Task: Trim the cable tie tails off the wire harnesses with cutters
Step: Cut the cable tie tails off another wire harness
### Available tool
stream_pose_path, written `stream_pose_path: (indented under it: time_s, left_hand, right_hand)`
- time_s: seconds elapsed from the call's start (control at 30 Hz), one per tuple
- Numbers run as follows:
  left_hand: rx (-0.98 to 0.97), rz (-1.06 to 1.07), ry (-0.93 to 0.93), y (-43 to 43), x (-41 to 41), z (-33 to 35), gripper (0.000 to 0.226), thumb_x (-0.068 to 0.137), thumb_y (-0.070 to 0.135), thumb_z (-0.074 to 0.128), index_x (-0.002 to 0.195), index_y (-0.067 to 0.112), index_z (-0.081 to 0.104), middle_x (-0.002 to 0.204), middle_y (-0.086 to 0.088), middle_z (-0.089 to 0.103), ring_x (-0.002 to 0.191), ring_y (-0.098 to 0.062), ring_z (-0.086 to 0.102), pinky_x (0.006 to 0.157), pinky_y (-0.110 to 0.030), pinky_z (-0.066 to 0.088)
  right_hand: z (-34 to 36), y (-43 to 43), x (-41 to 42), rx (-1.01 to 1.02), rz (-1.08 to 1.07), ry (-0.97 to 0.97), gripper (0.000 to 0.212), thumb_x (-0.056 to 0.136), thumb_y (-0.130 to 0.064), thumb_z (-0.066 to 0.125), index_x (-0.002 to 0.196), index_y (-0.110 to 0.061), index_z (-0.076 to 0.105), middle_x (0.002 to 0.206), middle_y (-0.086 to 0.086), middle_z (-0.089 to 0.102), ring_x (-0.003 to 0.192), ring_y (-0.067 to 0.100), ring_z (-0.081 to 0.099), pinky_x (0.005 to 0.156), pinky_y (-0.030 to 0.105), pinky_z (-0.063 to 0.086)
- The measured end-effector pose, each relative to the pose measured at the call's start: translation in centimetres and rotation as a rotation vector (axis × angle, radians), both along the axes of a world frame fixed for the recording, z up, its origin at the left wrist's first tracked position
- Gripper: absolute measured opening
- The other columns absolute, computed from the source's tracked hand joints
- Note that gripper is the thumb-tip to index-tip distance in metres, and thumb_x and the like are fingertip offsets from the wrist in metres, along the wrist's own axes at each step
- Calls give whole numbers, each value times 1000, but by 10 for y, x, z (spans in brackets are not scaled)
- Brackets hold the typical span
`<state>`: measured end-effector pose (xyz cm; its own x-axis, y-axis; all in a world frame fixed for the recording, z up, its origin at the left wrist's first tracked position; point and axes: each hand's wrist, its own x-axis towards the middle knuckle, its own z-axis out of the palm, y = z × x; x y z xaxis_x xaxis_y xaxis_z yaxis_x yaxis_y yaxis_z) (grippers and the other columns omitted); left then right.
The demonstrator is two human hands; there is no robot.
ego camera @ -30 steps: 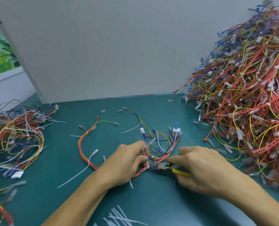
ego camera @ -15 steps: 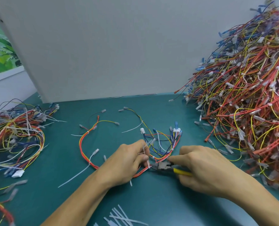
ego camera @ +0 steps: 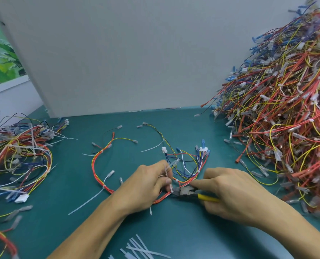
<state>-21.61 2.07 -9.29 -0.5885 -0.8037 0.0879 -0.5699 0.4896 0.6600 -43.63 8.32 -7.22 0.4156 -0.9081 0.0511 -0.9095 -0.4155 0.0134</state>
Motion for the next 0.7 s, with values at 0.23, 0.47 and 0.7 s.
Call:
stream_pose_path:
  time_s: [0.23,0.47,0.7]
  left_hand:
    - [7,-6,15,1,0,1,24,94,10,49,79,30,48,75,14,70,66,-17,59,64,-32,47]
    - [13,-5,10,1,-1,2,21,95,10,49,81,27,50,75,14,70,64,-15,58,62,-29,47]
    - [17,-7,16,1,0,1,21,94,10,50,81,26,50,74,13,70,62,-12,56,59,-22,44]
  right_hand:
    - [0,0,0,-8,1,8,36,88,-44,42,122,-36,49,91,-8,43,92,19,52,71,34,46]
    - [0,-1,-2,-32,20,14,36,87,-40,41,123,-39,48,92,-7,45,89,19,51,66,34,45]
    - [-1,-2,-5,-22,41,-20,37,87,-44,41,123,-40,49,98,-9,49,92,16,52,68,33,45]
